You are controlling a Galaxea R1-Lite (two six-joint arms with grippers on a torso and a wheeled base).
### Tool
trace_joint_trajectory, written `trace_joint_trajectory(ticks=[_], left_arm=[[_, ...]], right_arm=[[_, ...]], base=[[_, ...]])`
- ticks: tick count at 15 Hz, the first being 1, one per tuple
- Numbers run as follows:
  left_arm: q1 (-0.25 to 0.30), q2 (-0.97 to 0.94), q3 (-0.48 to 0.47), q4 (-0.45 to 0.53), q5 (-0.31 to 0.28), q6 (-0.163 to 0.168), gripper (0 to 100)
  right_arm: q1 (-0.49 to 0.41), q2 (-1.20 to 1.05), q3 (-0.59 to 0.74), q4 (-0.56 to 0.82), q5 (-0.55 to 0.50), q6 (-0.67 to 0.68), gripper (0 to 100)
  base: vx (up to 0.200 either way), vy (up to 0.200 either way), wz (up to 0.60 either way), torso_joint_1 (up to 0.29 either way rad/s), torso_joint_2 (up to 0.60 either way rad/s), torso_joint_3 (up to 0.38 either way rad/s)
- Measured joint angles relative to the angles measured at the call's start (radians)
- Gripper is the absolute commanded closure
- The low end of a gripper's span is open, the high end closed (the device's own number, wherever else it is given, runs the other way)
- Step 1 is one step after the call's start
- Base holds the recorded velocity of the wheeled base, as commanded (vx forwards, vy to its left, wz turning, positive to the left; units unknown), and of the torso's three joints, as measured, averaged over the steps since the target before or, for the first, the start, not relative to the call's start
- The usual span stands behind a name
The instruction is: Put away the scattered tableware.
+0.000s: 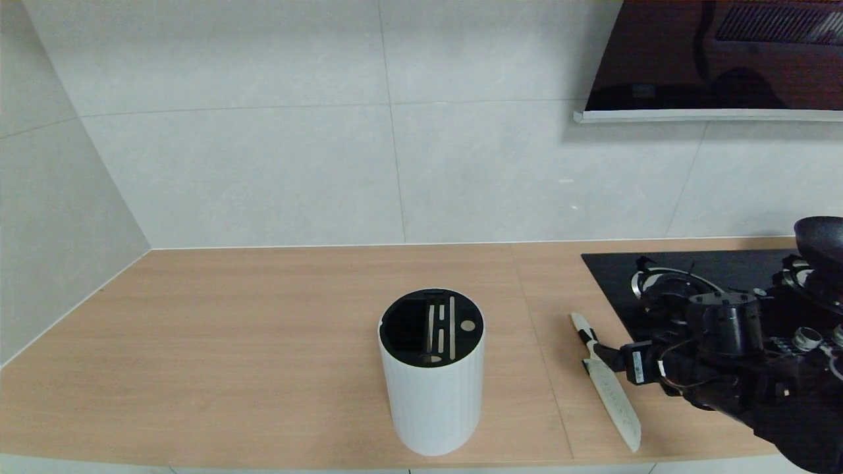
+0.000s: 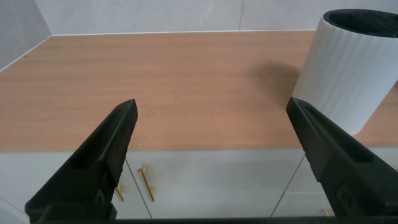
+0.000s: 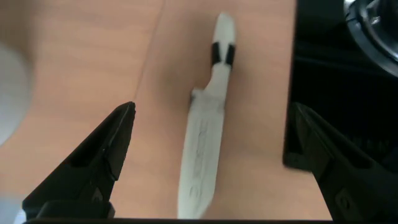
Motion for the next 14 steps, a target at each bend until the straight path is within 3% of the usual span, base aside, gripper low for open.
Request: trace_joint_trajectory(ticks=[3, 14], left_arm=[[0.000, 0.000, 0.000, 0.000, 0.000, 0.000, 0], [0.000, 0.000, 0.000, 0.000, 0.000, 0.000, 0]], right_arm=[[0.013, 0.107, -0.010, -0.105, -0.015, 0.034, 0], [0.024, 0.320, -0.093, -0.197, -0.068, 0.097, 0]], base=[[0.000, 0.000, 0.00, 0.000, 0.00, 0.000], [0.000, 0.000, 0.00, 0.000, 0.00, 0.000]])
